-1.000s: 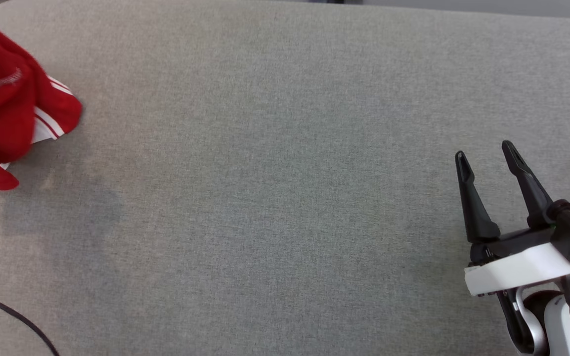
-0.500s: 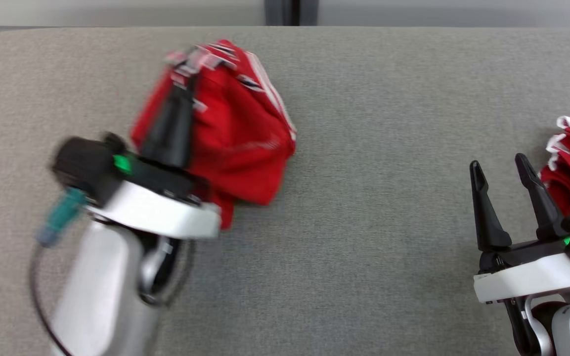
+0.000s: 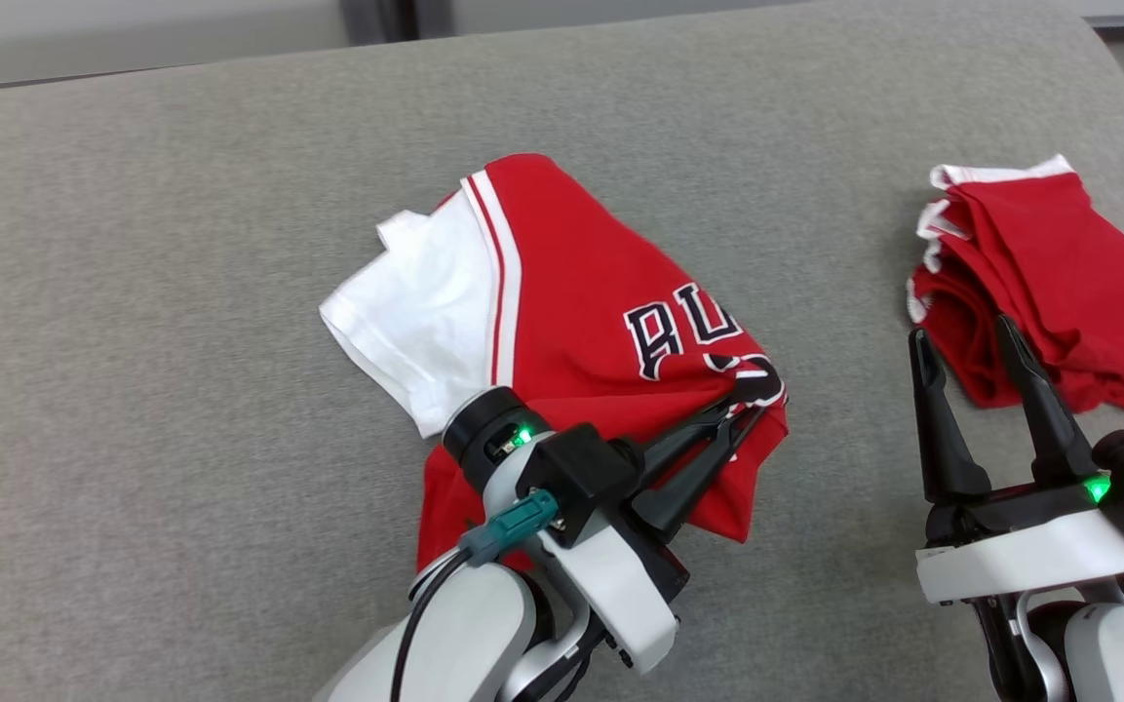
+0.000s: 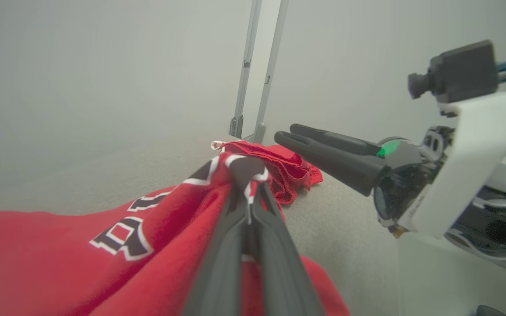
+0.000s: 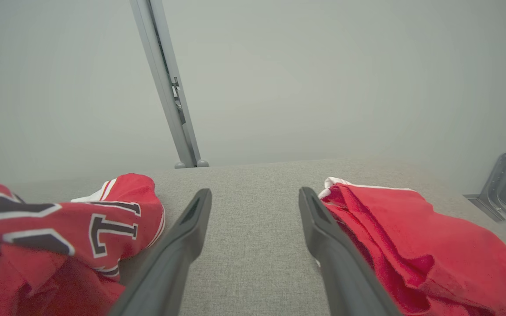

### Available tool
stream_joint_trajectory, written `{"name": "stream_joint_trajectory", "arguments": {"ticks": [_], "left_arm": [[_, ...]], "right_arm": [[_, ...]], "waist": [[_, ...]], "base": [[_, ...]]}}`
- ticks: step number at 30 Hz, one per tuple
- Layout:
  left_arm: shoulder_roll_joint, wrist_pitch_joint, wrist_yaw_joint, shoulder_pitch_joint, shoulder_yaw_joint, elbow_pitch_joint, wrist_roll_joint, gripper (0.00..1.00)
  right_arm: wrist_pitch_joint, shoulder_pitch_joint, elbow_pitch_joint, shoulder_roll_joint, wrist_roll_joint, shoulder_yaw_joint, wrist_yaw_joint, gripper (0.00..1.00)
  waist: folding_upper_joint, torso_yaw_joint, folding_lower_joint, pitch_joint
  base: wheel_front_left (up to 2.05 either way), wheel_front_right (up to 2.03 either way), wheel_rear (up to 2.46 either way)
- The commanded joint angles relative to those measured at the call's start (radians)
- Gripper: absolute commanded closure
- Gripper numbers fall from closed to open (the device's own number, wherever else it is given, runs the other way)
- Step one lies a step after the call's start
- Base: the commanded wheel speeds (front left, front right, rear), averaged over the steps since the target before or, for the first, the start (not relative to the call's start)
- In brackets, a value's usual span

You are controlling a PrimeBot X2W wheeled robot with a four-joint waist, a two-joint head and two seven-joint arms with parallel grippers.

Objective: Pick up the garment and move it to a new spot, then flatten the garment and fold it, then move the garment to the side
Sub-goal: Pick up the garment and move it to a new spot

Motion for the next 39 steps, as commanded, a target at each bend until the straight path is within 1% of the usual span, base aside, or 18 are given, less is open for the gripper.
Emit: {"name": "stream_joint_trajectory", "arguments": {"ticks": [1,3,4,5,6,8,11,14,19,23,26,33,36,39], "left_arm": [[0.006,-0.006,-0.005,-0.02,-0.007,0.026,-0.009,1.0],[0.005,-0.003,-0.006,-0.037,-0.036,0.094,-0.021,1.0],[0.005,-0.009,-0.006,-0.043,-0.049,0.121,-0.032,0.58],[0.005,-0.013,-0.006,-0.055,-0.065,0.146,-0.036,0.0],[0.004,-0.033,-0.006,-0.07,-0.092,0.173,-0.051,0.0],[0.01,-0.062,-0.006,-0.077,-0.108,0.179,-0.065,0.0],[0.031,-0.107,-0.003,-0.086,-0.09,0.151,-0.069,0.0],[0.059,-0.135,0.034,-0.086,-0.048,0.113,-0.063,0.0],[0.115,-0.165,0.132,-0.066,0.075,0.065,-0.078,0.0],[0.162,-0.178,0.193,-0.046,0.173,0.059,-0.099,0.0],[0.207,-0.184,0.23,-0.027,0.239,0.061,-0.108,0.0],[0.286,-0.198,0.302,0.062,0.37,0.05,-0.137,0.0],[0.313,-0.2,0.322,0.116,0.401,0.033,-0.141,0.0],[0.334,-0.197,0.339,0.175,0.409,0.012,-0.138,0.0]], "right_arm": [[-0.011,-0.002,0.008,-0.005,0.007,0.0,0.0,0.0],[-0.022,-0.004,0.015,-0.005,0.017,0.003,0.0,0.0],[-0.027,-0.005,0.019,-0.005,0.02,0.002,0.0,0.0],[-0.031,-0.005,0.023,-0.005,0.023,0.003,0.0,0.0],[-0.039,-0.007,0.033,-0.005,0.029,0.0,0.0,0.0],[-0.048,-0.007,0.042,-0.005,0.031,-0.008,0.0,0.0],[-0.056,-0.008,0.046,-0.005,0.03,-0.02,0.0,0.0],[-0.058,-0.012,0.047,-0.005,0.021,-0.031,0.0,0.0],[-0.052,-0.013,0.041,-0.005,0.006,-0.035,0.0,0.0],[-0.044,-0.015,0.041,-0.006,-0.004,-0.037,0.0,0.0],[-0.036,-0.017,0.038,-0.005,-0.013,-0.032,0.0,0.0],[-0.022,0.005,0.035,-0.006,-0.031,-0.019,0.0,0.0],[-0.013,0.026,0.035,-0.006,-0.042,-0.015,0.0,0.0],[-0.003,0.048,0.03,-0.006,-0.048,-0.018,0.0,0.0]], "waist": [[-0.0001,-0.035,0.0,0.017],[-0.0001,-0.05,0.0,0.023],[-0.0001,-0.055,0.0,0.025],[-0.0001,-0.059,0.0,0.026],[-0.0001,-0.062,0.0,0.027],[-0.0001,-0.058,0.0,0.022],[-0.0001,-0.039,0.0,0.014],[-0.0001,-0.012,0.0,0.002],[-0.0001,0.036,0.0,-0.019],[-0.0001,0.067,0.0,-0.035],[-0.0001,0.082,0.0,-0.044],[-0.0001,0.098,0.0,-0.082],[-0.0001,0.099,0.0,-0.107],[-0.0001,0.098,0.0,-0.135]], "base": [[0.0,0.0,0.0],[0.0,0.0,0.0],[0.0,0.0,0.0],[0.0,0.0,0.0],[0.0,0.0,0.0],[0.0,0.0,0.0],[0.0,0.0,0.0],[0.0,0.0,0.0],[0.0,0.0,0.0],[0.0,0.0,0.0],[0.0,0.0,0.0],[0.0,0.0,0.0],[0.0,0.0,0.0],[0.0,0.0,0.0]]}}
